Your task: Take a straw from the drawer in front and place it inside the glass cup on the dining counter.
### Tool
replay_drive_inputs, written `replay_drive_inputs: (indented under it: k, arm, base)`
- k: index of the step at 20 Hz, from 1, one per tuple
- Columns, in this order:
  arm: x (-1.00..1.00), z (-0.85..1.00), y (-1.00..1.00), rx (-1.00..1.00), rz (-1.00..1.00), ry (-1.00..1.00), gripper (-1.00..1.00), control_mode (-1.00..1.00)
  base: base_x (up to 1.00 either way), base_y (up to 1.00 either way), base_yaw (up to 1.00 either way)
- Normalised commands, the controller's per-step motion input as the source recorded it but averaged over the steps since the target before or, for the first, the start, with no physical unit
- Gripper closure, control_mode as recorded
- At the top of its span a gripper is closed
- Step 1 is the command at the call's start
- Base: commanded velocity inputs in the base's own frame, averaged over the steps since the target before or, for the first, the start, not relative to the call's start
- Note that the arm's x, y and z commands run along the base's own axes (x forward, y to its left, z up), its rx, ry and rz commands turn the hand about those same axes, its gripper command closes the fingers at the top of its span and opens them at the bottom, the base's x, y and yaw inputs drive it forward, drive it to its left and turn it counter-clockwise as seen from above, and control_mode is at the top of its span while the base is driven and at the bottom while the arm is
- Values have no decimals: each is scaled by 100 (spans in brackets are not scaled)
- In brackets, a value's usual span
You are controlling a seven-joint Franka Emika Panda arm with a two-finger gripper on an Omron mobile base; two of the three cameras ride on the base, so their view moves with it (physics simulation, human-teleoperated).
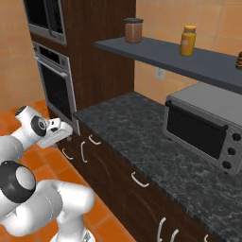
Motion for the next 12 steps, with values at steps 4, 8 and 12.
replay_drive_inputs:
  k: [4, 8, 12]
  arm:
    - [11, -67, -21, -37, 18, 0, -100, -100]
    - [38, -63, -13, -10, 13, -9, -100, -100]
    - [73, -43, -13, -4, 10, 0, -100, -100]
  base:
    - [0, 0, 0]
    - [0, 0, 0]
    - [0, 0, 0]
